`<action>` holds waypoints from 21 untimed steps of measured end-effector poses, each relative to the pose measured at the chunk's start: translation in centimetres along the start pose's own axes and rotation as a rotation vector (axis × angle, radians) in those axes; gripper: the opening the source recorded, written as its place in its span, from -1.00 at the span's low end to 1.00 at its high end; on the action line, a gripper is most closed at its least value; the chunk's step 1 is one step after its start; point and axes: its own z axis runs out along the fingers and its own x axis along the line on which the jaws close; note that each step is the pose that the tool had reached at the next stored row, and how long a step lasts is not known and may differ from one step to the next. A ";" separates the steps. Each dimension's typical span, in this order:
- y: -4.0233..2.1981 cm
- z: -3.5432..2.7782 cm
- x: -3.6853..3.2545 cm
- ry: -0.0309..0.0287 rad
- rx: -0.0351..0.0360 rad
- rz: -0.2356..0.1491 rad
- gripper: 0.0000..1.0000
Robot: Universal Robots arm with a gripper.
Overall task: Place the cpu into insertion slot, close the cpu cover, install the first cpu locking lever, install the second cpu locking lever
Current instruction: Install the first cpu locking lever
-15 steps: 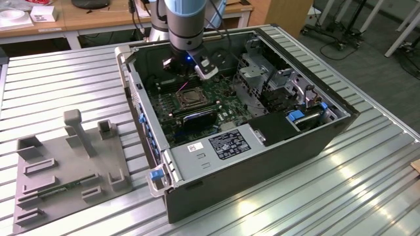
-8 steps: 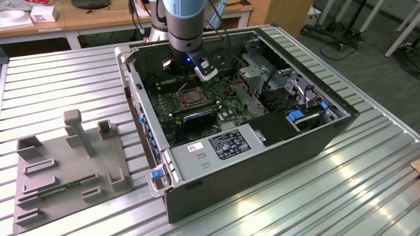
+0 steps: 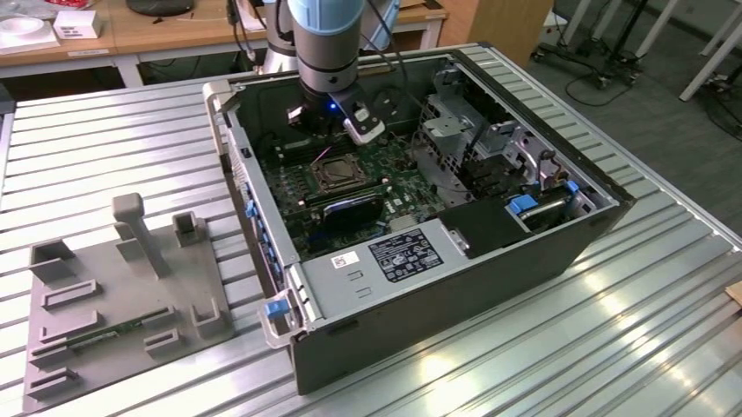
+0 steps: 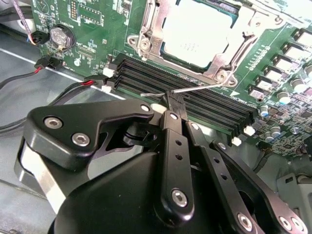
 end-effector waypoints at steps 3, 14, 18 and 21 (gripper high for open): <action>0.00 0.00 0.02 0.0005 -0.0033 0.000 -0.79; -0.03 -0.01 0.14 -0.0004 -0.0051 0.000 -0.79; -0.10 0.07 0.15 -0.0015 -0.0054 0.000 -0.79; -0.22 0.16 0.14 -0.0028 -0.0058 -0.001 -0.79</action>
